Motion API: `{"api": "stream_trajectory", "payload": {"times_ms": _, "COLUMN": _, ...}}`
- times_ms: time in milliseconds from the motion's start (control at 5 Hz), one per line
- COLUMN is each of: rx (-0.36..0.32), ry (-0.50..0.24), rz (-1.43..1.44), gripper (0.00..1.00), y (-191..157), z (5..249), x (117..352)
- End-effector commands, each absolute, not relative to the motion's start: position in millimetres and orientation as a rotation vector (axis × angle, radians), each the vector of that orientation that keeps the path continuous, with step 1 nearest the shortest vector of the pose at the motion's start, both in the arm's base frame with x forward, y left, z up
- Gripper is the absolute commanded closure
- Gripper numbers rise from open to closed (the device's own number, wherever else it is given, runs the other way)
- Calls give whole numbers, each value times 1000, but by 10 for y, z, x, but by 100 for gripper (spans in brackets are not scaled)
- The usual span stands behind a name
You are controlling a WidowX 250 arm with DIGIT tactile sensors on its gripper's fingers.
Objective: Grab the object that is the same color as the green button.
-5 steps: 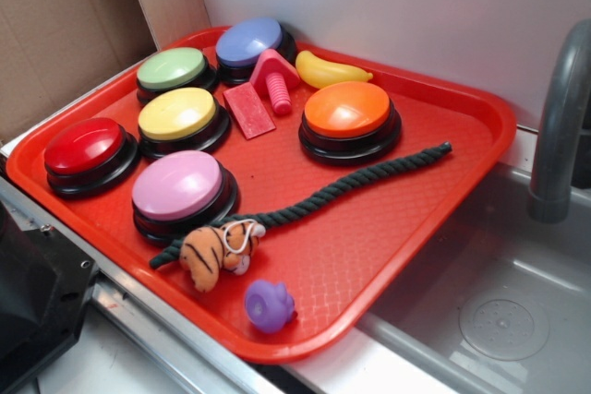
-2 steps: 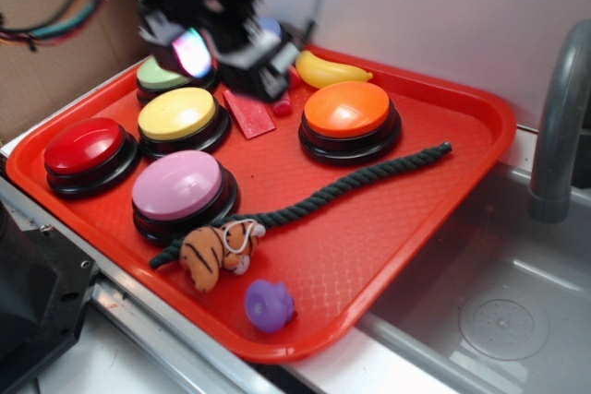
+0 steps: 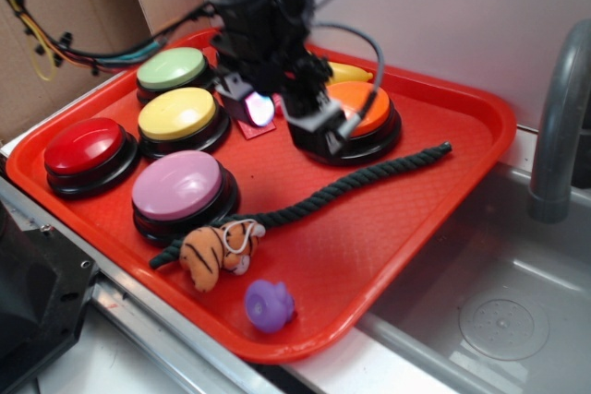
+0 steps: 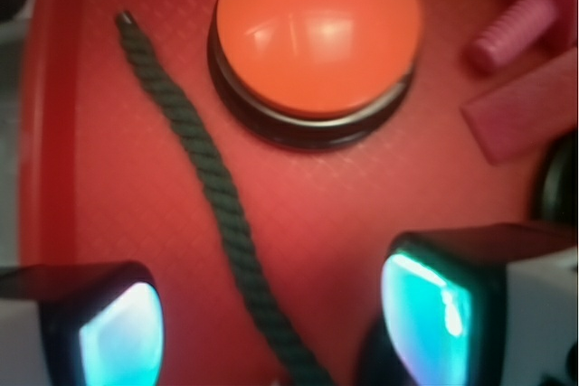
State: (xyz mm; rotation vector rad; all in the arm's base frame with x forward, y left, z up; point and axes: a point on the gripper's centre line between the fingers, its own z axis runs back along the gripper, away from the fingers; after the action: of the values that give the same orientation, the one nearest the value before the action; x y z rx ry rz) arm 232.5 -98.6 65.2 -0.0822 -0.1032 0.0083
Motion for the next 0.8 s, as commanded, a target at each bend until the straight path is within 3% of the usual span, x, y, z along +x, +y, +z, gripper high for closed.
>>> {"api": "stream_trajectory", "payload": {"times_ms": 0, "rx": -98, "ry": -102, "rz": -54, "gripper": 0, "y": -1185, "z": 410, "x": 2415}}
{"api": "stream_trajectory", "payload": {"times_ms": 200, "rx": -119, "ry": -88, "rz": -63, "gripper": 0, "y": -1202, "z": 307, "x": 2387}}
{"api": "stream_trajectory", "payload": {"times_ms": 400, "rx": -99, "ry": -98, "rz": -39, "gripper": 100, "y": -1188, "z": 288, "x": 2378}}
{"api": "stream_trajectory", "payload": {"times_ms": 600, "rx": -92, "ry": -108, "rz": -32, "gripper": 100, "y": -1200, "z": 261, "x": 2379}}
